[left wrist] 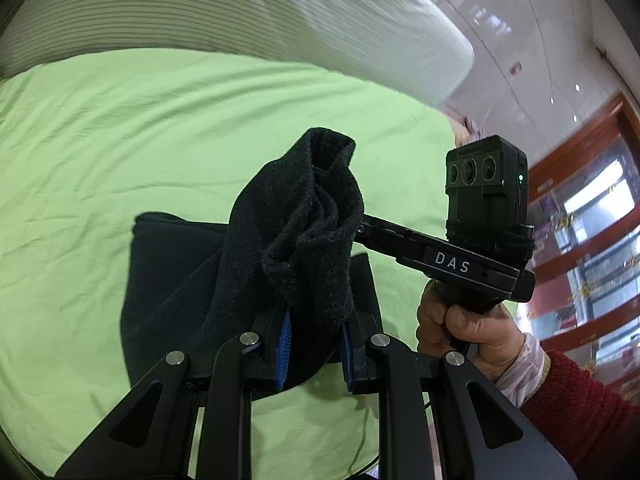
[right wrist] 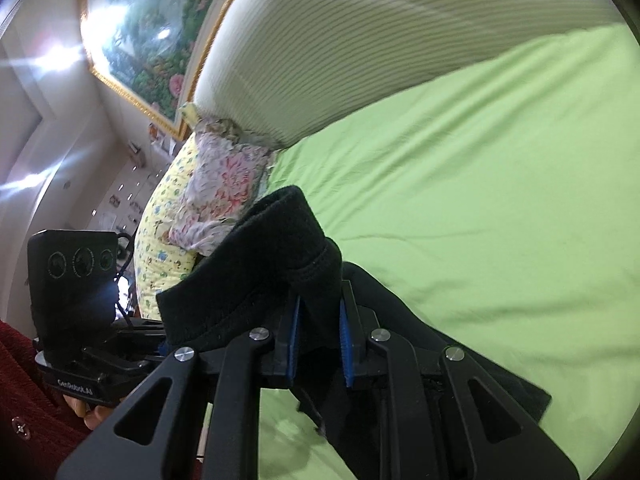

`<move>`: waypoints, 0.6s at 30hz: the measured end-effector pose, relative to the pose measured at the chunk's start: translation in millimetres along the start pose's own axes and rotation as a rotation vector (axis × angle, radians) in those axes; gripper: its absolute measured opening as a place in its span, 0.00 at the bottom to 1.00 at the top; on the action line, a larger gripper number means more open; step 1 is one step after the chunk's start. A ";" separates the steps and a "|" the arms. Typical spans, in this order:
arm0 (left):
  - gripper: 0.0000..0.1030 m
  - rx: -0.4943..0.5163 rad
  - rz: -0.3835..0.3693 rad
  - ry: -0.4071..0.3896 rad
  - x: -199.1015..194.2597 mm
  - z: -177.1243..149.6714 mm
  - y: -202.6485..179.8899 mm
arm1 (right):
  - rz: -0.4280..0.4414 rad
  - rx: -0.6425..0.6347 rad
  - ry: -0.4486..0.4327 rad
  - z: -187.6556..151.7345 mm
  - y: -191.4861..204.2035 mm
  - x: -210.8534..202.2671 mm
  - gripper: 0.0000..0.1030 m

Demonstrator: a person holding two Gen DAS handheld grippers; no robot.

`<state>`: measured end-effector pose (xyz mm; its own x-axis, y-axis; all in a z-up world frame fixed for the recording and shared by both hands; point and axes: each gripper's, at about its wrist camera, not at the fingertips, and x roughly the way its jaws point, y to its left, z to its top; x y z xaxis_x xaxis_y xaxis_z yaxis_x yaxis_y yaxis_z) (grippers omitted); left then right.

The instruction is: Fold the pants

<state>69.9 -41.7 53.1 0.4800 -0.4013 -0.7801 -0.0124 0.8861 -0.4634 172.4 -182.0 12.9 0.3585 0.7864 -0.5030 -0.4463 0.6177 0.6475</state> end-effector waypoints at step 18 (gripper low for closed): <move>0.20 0.123 0.004 0.130 79.9 6.4 -38.4 | -0.110 0.117 -0.006 -31.9 -44.6 -27.6 0.18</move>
<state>114.4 -106.2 11.2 0.3628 -0.4176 -0.8330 0.0973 0.9060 -0.4118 156.2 -231.1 -20.4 0.4056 0.7134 -0.5714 -0.3051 0.6950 0.6511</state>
